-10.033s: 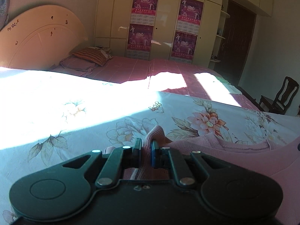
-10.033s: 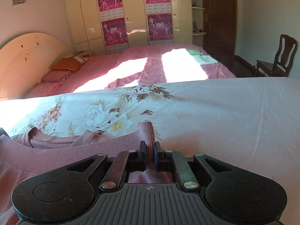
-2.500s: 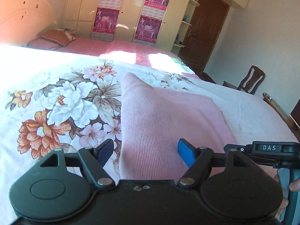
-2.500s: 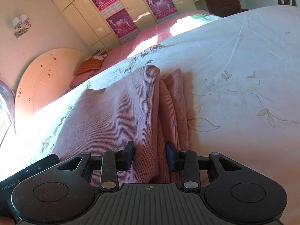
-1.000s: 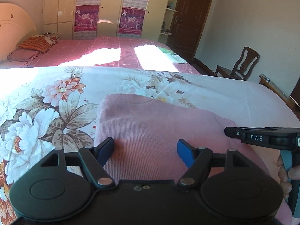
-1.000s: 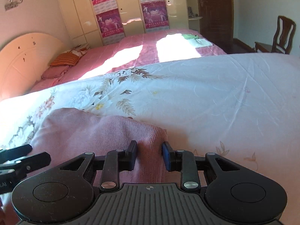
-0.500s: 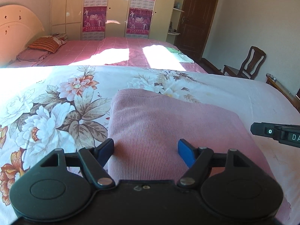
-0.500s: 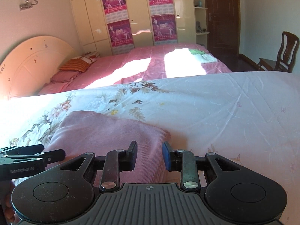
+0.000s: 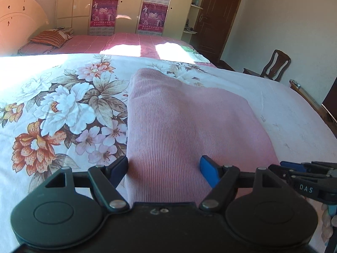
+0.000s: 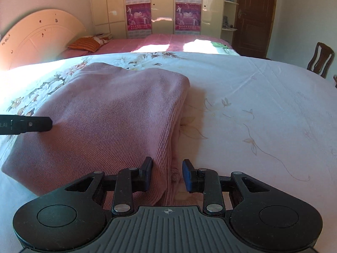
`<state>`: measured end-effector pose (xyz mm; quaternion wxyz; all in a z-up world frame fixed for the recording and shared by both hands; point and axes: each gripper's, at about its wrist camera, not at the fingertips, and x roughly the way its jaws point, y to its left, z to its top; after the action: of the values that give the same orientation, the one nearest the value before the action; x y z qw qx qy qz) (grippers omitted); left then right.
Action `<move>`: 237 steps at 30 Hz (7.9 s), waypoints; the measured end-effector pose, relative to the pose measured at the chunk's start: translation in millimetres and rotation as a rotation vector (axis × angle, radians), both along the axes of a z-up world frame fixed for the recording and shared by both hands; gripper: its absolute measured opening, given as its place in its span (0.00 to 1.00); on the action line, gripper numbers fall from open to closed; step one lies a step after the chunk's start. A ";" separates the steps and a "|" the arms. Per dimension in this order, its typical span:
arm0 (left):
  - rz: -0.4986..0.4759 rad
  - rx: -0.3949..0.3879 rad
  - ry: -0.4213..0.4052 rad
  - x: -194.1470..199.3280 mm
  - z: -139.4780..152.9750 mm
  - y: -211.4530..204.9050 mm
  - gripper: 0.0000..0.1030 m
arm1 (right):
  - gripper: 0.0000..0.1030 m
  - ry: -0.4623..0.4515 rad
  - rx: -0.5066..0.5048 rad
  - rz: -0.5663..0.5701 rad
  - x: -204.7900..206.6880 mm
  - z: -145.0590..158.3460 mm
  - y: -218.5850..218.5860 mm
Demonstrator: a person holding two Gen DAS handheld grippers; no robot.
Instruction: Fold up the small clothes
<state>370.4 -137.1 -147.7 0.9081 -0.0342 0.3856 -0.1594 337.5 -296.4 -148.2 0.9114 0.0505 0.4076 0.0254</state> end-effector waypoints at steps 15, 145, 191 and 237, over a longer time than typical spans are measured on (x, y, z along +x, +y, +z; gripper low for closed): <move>-0.107 -0.077 0.101 -6.4 -16.4 22.6 0.72 | 0.29 0.020 0.114 -0.202 -27.9 11.9 -2.2; 0.019 0.087 -0.015 -1.6 24.2 359.5 0.66 | 0.00 0.134 0.332 0.036 28.5 17.3 370.7; 0.376 0.237 -0.166 -342.8 186.8 290.0 0.84 | 0.91 -0.356 0.138 0.066 -304.7 207.9 329.5; 0.387 0.221 -0.209 -353.9 196.4 287.7 0.84 | 0.93 -0.380 0.131 0.094 -315.9 204.4 324.7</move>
<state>16.6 150.7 48.6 0.9550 0.0088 0.2907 0.0580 21.6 28.3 56.3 0.9645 0.0846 0.2279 0.1036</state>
